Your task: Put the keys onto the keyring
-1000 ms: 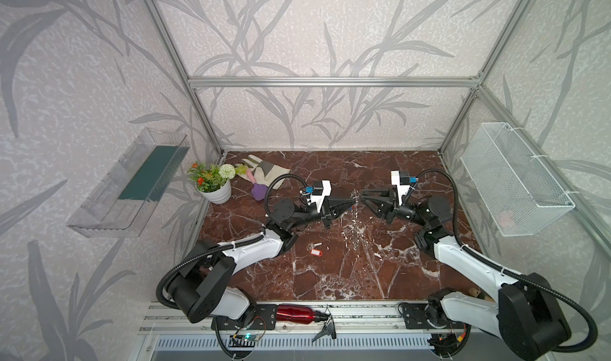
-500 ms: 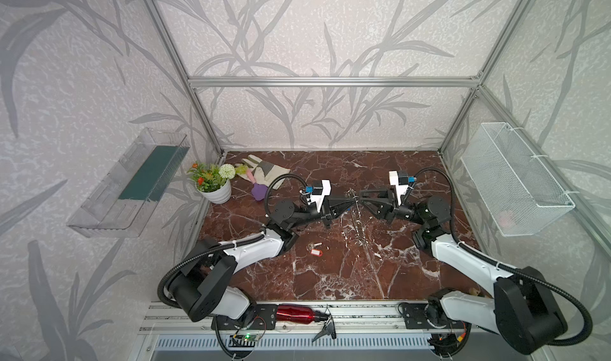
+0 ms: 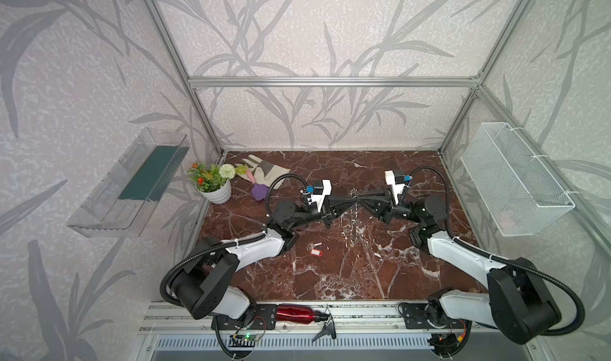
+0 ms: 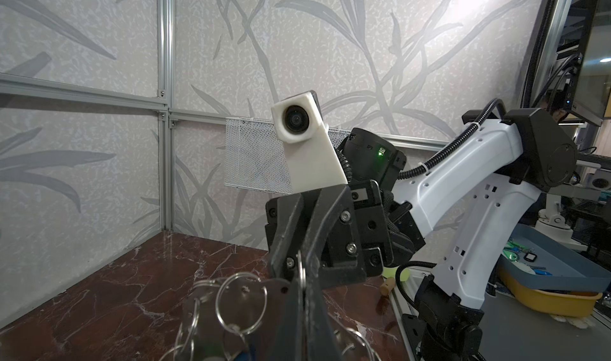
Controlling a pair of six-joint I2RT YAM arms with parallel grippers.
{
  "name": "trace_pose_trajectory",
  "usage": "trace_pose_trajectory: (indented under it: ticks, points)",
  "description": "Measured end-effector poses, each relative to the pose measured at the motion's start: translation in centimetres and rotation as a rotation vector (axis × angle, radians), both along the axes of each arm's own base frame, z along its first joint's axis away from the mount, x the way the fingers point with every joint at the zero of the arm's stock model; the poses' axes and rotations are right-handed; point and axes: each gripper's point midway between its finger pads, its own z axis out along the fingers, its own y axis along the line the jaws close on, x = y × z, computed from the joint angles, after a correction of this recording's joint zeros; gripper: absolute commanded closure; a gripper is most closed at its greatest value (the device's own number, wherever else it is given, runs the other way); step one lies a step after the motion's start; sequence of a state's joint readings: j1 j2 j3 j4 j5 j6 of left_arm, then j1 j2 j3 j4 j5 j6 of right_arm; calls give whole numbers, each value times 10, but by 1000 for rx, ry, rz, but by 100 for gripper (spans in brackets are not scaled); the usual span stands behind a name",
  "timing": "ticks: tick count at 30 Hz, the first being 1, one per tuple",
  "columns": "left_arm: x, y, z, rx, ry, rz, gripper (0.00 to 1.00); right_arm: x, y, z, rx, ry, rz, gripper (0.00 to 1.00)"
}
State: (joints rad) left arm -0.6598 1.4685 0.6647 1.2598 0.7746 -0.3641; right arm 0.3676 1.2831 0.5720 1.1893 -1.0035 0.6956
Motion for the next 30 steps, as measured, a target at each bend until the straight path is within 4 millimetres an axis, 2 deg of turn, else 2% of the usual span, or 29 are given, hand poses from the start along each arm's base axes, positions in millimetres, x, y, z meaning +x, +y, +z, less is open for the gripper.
trace_pose_trajectory:
  ticks: [6, 12, 13, 20, 21, 22, 27, 30]
  points:
    - [2, 0, -2, -1, 10, 3, 100, -1, 1, -1, -3, 4, 8, 100]
    - [4, 1, -2, -3, 14, 10, 100, 0, 0, -2, -5, 4, 2, 100]
    - [6, 2, -2, -3, 16, 17, 96, 1, 0, -2, -8, 4, -3, 100]
    - [23, 16, -7, 10, 40, 95, 37, 3, -7, -5, -66, -21, -115, 100]
    - [24, 19, -7, 12, 42, 108, 26, 4, -9, -5, -74, -30, -135, 100]
    - [26, 23, -6, 13, 45, 125, 2, 4, -11, -4, -81, -46, -159, 100]
    - [24, 44, 0, 9, 67, 197, 1, 8, -17, -8, -122, -112, -250, 100]
    - [26, 59, 1, 18, 114, 270, 1, 8, -18, -27, -181, -152, -306, 100]
